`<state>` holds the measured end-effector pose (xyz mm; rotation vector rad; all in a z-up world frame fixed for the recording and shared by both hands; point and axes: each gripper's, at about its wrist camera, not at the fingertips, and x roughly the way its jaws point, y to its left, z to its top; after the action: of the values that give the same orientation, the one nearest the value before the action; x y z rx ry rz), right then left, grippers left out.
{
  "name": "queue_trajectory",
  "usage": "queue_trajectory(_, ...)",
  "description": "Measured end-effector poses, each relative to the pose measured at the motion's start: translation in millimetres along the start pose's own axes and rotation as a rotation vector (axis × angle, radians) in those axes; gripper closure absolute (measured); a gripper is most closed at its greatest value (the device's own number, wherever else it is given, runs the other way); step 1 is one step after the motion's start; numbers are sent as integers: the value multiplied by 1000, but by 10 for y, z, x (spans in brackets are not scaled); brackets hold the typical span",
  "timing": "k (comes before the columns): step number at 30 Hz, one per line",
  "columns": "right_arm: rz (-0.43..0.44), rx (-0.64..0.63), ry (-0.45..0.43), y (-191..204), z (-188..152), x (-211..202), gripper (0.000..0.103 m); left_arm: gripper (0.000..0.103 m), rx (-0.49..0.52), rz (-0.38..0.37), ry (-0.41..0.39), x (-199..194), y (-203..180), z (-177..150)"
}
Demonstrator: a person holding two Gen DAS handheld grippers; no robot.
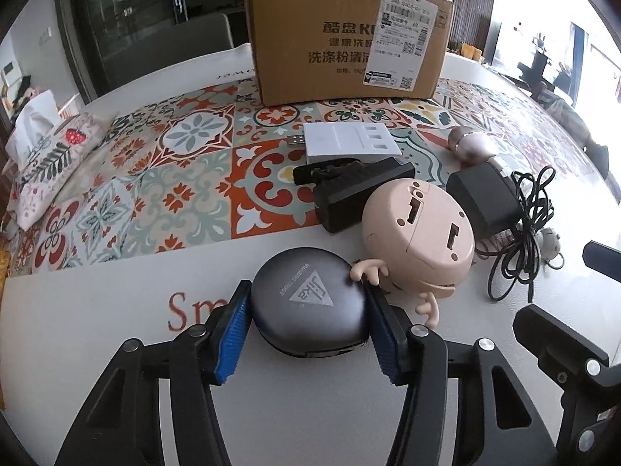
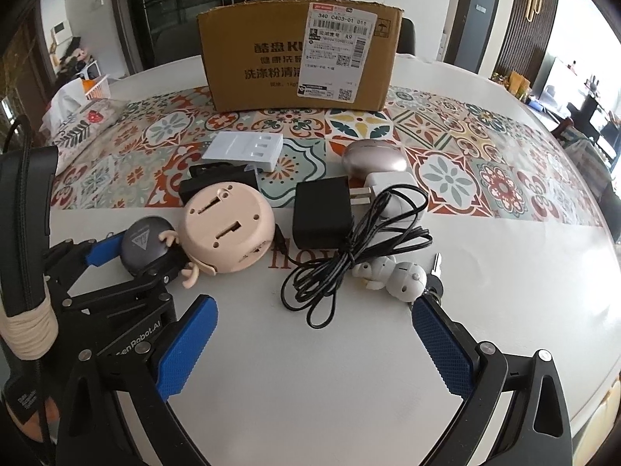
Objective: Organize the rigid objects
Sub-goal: 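Lift the grey case with the left tool while the right tool grasps the pink toy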
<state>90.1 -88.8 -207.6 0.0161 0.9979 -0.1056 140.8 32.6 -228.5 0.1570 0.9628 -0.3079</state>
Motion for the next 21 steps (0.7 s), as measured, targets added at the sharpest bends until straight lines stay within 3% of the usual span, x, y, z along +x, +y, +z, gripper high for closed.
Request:
queue_trajectory(11,62,-85,-86,246,190,-172,2,47,-51,43,-29,-296,257,-1)
queue_trajectory(21,115,-139,-100,390,273,-105,2,47,-69,72,-52,-380,397,10)
